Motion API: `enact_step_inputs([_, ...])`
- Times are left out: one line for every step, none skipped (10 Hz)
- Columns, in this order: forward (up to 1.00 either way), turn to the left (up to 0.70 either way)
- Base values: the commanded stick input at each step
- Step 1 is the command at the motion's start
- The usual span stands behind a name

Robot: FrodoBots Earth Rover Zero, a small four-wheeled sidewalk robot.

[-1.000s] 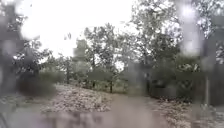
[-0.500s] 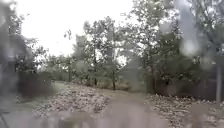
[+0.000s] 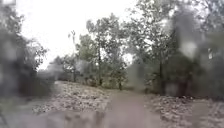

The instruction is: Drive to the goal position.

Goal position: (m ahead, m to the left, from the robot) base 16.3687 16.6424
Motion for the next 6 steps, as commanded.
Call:
enact_step_inputs([0.70,0.14])
enact_step_inputs([0.70,0.10])
enact_step_inputs([0.70,0.03])
enact_step_inputs([0.70,0.00])
enact_step_inputs([0.70,0.00])
enact_step_inputs([0.70,0.00])
